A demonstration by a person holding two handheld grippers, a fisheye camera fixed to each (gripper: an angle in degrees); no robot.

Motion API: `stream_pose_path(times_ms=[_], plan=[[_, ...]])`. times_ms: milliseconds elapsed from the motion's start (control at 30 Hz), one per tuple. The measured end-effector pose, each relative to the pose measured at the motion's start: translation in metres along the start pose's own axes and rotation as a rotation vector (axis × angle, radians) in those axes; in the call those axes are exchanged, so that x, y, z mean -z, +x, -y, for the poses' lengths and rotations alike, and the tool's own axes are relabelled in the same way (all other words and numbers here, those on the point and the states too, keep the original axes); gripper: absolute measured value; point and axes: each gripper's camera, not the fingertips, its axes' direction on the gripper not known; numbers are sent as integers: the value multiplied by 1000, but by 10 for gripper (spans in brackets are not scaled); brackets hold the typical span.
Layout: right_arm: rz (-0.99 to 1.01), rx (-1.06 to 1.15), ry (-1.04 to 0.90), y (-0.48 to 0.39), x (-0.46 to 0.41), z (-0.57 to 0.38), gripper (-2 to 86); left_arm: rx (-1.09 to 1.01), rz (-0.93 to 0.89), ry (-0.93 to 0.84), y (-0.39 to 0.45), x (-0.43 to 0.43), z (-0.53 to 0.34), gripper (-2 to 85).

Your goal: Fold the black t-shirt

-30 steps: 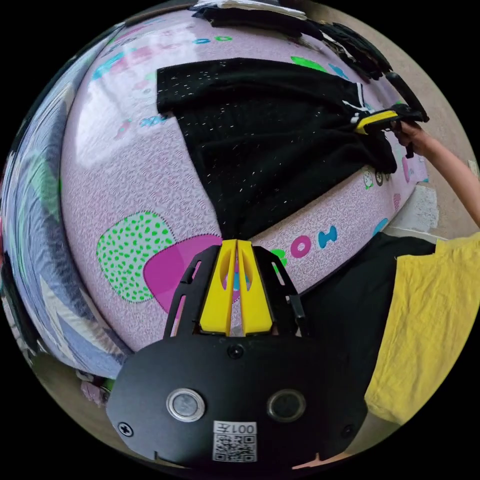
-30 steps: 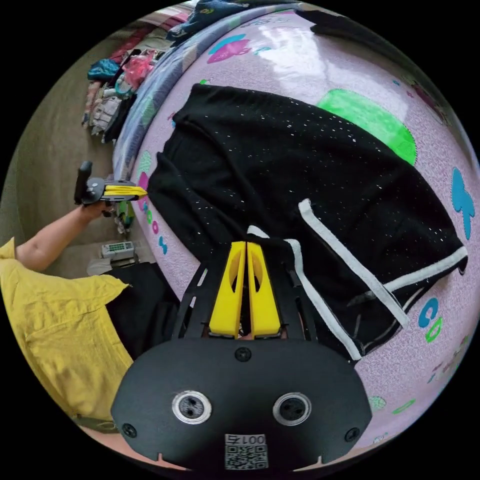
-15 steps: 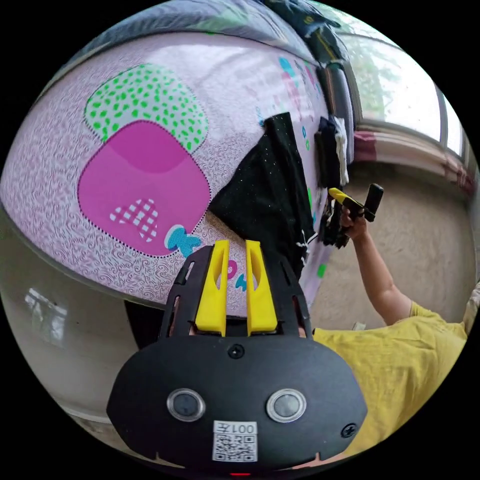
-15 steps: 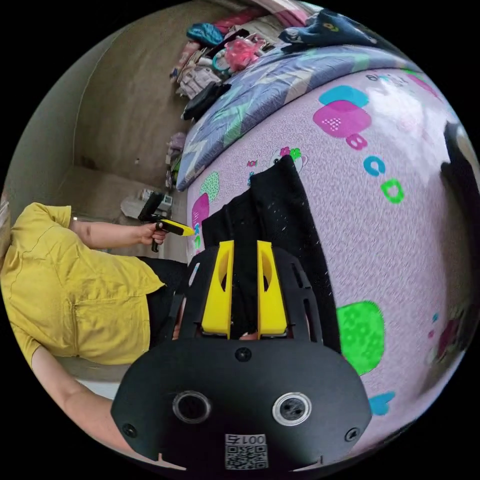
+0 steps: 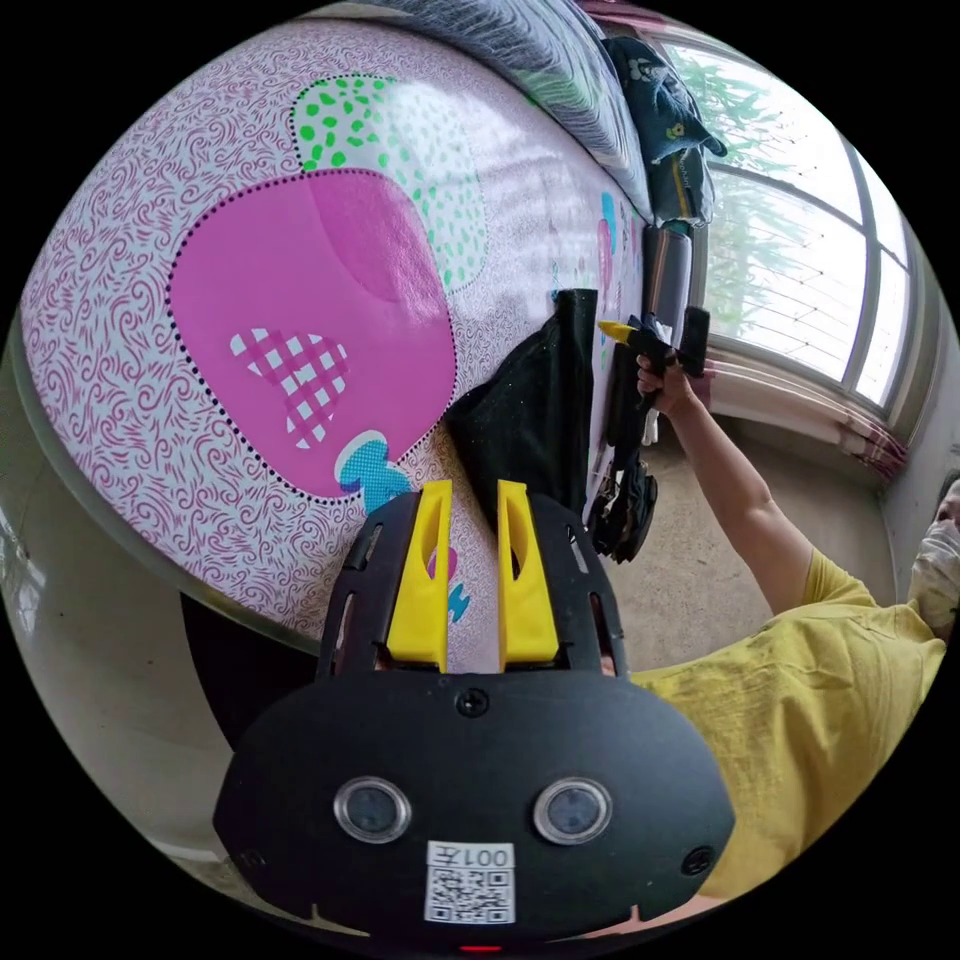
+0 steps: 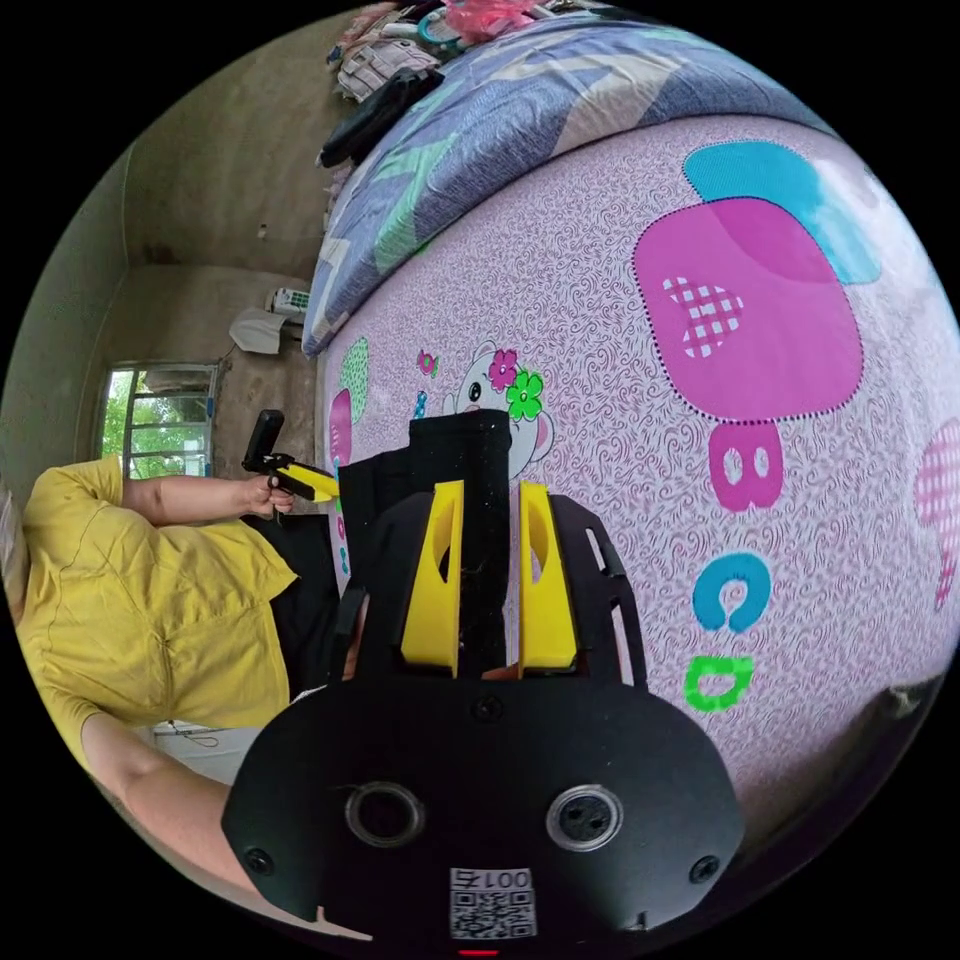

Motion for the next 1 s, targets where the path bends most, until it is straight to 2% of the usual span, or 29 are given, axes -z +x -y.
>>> stream_pose_path(times_ms=[367,600,800,1000], plan=[[166,41,-99,42,9,46,73,38,-70,40,-30,-3,8,17],[286,123,-183,30,-19,78,47,49,-153,113,-41,-14,5,-7],[224,199,-167,-1,-18,98,24,31,-147,147,-32,-20,-1,-14],[61,292,7,-51,49,122,20,-136,-111,311,-1,22,14,-13]])
